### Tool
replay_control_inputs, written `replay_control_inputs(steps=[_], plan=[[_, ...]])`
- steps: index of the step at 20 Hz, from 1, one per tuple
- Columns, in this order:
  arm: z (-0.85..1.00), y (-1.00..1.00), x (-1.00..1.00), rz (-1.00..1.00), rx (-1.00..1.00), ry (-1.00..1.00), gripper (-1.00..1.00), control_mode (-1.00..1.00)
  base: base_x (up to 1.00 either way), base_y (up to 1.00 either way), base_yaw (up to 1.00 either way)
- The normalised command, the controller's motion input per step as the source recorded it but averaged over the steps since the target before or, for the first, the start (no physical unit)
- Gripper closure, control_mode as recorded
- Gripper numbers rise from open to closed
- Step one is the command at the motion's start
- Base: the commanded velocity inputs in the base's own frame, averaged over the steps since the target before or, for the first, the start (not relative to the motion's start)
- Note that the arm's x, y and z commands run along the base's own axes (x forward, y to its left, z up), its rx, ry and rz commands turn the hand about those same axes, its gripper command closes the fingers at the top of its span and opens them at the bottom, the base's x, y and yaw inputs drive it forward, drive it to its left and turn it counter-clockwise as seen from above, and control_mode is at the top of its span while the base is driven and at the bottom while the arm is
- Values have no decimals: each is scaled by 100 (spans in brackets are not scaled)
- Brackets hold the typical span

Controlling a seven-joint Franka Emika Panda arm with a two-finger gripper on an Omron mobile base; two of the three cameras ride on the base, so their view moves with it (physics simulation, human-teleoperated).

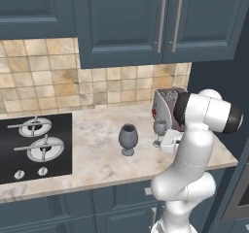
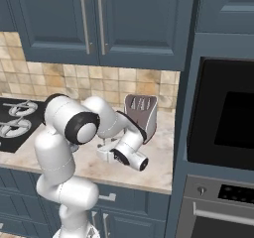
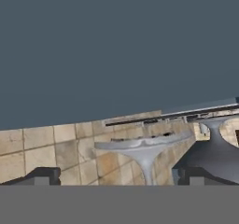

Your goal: Retrieve the wine glasses from the counter and place one next to each plate.

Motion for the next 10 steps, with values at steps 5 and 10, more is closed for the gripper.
replay_control_inputs(steps=[5,10], plan=[[0,25,0,0,0,0,-100,-100,0,0,0],[2,5,0,0,1,0,100,-100,0,0,0]])
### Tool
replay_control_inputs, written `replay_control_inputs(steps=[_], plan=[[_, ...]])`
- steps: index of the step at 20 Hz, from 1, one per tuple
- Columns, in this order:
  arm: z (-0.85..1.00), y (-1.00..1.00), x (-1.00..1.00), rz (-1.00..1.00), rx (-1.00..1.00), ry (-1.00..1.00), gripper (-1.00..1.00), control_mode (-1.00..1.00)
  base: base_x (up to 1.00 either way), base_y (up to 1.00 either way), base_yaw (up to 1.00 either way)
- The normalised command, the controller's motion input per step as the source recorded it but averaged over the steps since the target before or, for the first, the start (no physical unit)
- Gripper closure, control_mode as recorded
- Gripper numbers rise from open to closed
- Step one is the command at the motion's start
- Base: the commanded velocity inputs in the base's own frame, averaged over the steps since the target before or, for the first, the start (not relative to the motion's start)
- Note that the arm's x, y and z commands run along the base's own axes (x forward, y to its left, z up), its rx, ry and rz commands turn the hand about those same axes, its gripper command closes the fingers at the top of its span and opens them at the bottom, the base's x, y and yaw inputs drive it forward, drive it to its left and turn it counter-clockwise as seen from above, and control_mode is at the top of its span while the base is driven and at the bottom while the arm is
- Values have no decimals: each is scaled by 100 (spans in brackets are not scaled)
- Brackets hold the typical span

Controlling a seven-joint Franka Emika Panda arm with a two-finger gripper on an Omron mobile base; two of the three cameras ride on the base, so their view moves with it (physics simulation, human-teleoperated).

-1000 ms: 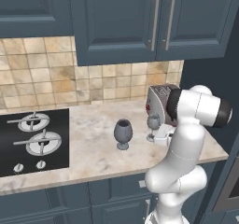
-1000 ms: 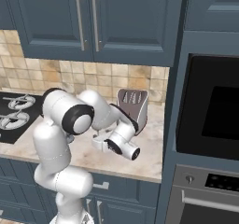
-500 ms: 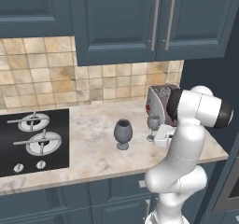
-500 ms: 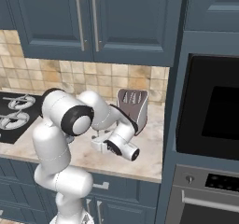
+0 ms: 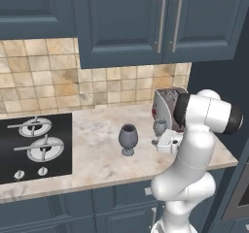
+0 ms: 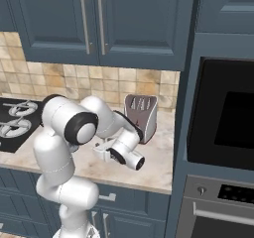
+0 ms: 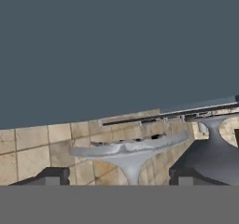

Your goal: Retrieve the wine glasses from the counter and place one next to each plate.

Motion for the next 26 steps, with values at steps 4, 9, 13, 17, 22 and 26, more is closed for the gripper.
replay_control_inputs(steps=[4,9,13,17,22,26], plan=[[16,0,0,0,1,0,100,-100,0,0,0],[21,0,0,0,0,-1,100,-100,0,0,0],[30,0,-6,0,0,2,100,-100,0,0,0],[77,2,-29,-6,-4,1,100,-100,0,0,0],[98,0,-68,-11,-9,-4,100,-100,0,0,0],[69,1,-96,-5,-11,-2,100,-100,0,0,0]])
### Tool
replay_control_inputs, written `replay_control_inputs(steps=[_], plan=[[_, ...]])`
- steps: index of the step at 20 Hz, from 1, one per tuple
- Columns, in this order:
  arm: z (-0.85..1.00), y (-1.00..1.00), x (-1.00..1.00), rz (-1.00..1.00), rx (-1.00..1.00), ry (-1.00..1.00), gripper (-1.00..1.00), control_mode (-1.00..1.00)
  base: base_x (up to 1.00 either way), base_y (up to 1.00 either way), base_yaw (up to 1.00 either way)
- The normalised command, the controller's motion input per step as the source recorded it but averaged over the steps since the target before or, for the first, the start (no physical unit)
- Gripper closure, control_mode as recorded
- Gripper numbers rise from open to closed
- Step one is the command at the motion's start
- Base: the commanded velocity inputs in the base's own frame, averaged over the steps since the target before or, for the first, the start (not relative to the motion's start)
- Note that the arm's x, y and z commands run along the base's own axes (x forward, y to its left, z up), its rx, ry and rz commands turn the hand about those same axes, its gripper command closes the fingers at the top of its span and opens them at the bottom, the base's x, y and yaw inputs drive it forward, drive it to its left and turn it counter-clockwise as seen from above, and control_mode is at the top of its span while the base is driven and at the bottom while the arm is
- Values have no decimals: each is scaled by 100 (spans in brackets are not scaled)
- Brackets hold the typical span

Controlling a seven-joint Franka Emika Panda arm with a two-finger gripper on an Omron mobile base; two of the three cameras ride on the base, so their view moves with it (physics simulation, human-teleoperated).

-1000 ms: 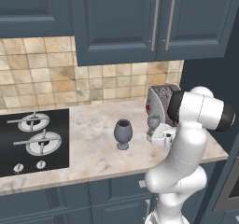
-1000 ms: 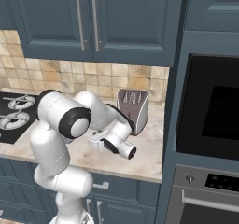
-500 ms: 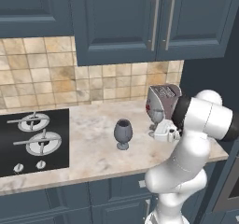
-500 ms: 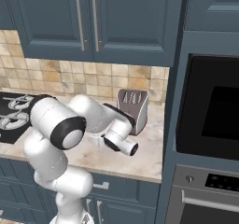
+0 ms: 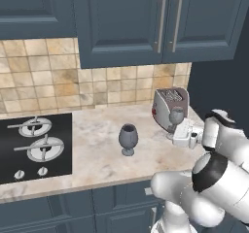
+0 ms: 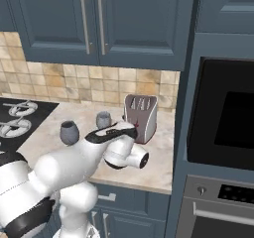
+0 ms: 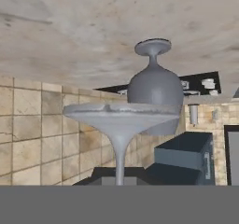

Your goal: Retrieve the wine glasses from the counter and place one next to each plate.

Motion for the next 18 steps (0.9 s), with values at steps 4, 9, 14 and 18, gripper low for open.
replay_control_inputs(steps=[4,9,14,18], plan=[[72,0,-95,0,-4,2,100,-100,0,0,0],[78,2,-76,0,-3,7,100,-100,0,0,0],[67,17,-82,0,-6,0,100,-100,0,0,0],[53,17,-100,0,-6,-6,100,-100,0,0,0]])
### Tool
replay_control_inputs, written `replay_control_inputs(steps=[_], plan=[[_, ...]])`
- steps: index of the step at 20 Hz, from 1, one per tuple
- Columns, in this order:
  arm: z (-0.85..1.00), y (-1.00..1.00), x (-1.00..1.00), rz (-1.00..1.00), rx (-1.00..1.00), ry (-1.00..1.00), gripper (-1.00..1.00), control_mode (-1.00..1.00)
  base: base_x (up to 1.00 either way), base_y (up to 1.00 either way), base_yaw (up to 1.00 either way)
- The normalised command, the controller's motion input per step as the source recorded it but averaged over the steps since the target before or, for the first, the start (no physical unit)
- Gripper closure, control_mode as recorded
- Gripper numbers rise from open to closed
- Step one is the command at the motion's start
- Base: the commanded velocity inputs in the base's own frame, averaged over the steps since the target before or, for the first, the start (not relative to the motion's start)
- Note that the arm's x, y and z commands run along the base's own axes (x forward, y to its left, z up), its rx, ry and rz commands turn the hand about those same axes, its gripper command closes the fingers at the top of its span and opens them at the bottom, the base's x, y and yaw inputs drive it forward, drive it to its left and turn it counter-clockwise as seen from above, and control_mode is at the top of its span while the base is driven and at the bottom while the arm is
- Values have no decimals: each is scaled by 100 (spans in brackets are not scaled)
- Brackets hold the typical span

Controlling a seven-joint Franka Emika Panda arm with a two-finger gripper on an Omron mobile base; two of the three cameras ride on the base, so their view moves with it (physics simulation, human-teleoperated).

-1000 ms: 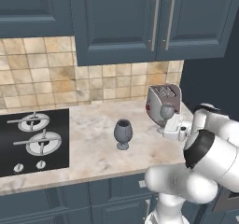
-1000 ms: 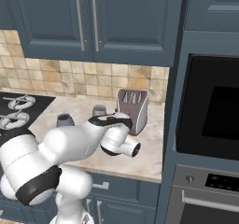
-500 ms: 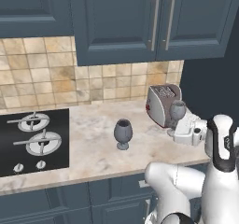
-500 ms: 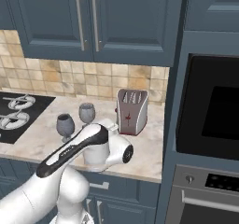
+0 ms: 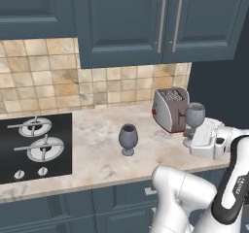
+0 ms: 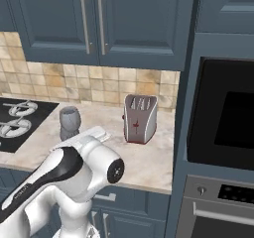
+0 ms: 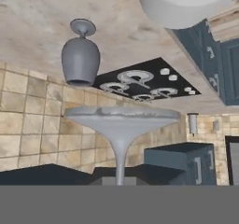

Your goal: Retrieve the wine glasses from the counter and place one next to each plate.

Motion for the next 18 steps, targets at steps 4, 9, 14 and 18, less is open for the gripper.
replay_control_inputs(steps=[4,9,14,18], plan=[[55,6,-84,0,-3,-6,100,-100,0,0,0],[42,2,-73,2,0,-11,100,-100,0,0,0],[35,0,-74,5,0,-11,100,-100,0,0,0],[34,1,-74,4,0,-10,100,-100,0,0,0]])
